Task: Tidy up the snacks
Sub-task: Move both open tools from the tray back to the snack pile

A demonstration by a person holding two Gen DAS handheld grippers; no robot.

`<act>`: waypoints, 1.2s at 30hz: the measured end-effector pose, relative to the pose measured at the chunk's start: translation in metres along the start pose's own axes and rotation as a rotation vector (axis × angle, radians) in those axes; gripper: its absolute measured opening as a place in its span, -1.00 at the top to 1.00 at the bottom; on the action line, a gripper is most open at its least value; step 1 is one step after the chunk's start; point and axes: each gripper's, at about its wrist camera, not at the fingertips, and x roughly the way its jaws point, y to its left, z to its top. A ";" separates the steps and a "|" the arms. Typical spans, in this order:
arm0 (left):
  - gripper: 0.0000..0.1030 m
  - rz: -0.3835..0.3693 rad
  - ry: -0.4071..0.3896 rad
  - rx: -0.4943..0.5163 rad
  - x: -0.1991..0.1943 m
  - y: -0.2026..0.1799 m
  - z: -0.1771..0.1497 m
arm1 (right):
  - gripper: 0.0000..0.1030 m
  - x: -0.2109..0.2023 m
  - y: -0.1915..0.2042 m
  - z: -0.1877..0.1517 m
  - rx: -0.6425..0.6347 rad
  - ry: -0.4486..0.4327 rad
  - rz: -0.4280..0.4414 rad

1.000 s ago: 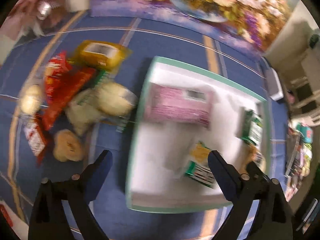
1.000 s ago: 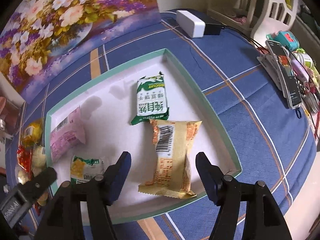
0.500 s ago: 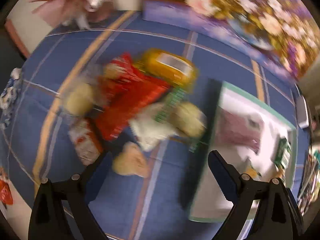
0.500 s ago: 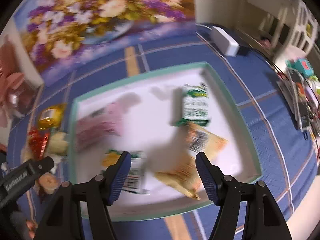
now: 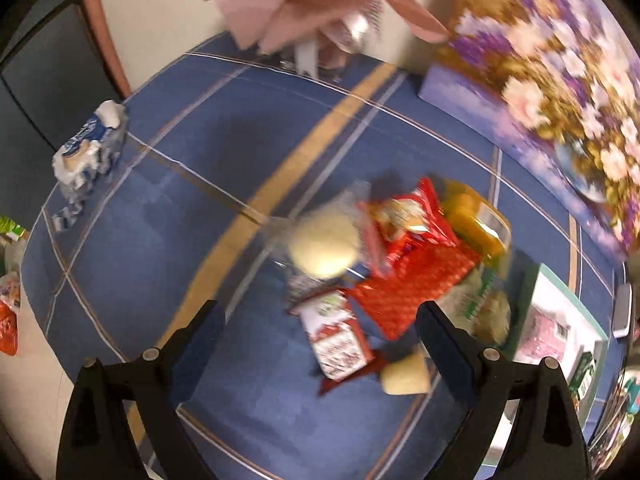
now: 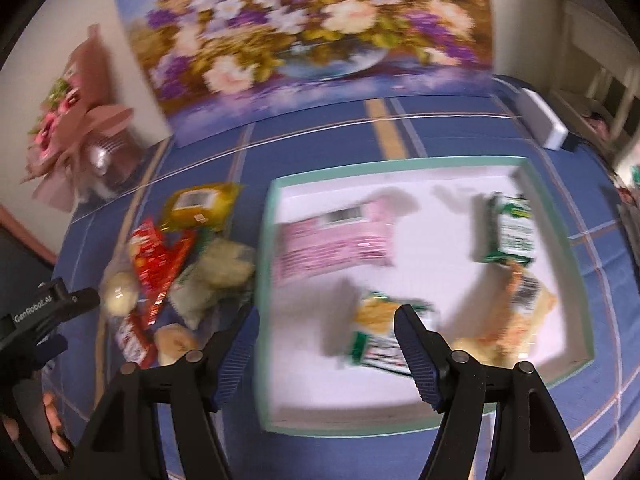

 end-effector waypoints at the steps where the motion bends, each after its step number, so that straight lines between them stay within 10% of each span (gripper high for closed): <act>1: -0.87 0.000 -0.003 -0.006 -0.001 0.004 0.001 | -0.42 0.001 0.007 0.000 -0.006 0.003 0.017; 12: -0.87 -0.011 0.047 -0.131 0.016 0.055 0.006 | -0.42 0.025 0.091 -0.016 -0.146 0.056 0.107; 23: -0.87 -0.086 0.264 -0.164 0.079 0.044 -0.012 | -0.42 0.074 0.123 -0.046 -0.284 0.182 0.050; 36: -0.87 -0.091 0.312 -0.076 0.099 0.007 -0.018 | -0.42 0.100 0.139 -0.061 -0.370 0.203 0.003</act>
